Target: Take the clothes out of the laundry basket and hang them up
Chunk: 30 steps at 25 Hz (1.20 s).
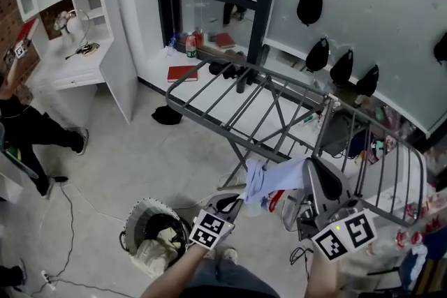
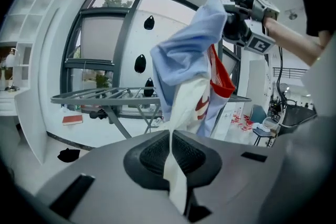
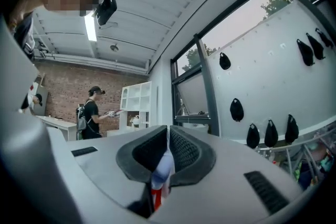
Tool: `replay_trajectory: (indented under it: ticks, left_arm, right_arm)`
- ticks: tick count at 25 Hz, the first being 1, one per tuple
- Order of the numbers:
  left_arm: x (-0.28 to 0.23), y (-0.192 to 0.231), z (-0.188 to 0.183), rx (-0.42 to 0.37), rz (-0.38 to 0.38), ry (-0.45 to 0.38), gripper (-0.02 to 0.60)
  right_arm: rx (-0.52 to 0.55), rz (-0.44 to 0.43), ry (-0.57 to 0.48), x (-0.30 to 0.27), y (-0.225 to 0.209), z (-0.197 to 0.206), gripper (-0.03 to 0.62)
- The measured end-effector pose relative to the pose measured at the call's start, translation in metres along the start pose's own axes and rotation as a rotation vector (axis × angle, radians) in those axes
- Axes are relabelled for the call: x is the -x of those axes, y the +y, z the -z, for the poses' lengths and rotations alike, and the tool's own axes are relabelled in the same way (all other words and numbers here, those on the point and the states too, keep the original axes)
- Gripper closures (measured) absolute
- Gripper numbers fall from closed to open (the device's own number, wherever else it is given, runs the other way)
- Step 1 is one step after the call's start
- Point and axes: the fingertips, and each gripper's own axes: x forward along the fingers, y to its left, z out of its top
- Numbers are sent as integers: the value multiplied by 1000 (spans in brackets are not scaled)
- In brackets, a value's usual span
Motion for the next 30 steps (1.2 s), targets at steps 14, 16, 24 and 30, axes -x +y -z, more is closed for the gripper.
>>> replay_trajectory:
  ticks: [14, 16, 24, 30]
  left_arm:
    - [27, -25, -148, -132, 130, -161, 554]
    - [22, -36, -173, -149, 173, -175, 554]
    - [-17, -72, -229, -174, 314, -230, 554]
    - [-35, -97, -245, -211, 399, -241, 554]
  right_arm:
    - [-37, 346, -55, 109, -76, -1, 577]
    - [-25, 384, -67, 120, -79, -8, 577]
    - [1, 545, -126, 157, -93, -26, 577]
    - [14, 627, -148, 175, -99, -29, 576]
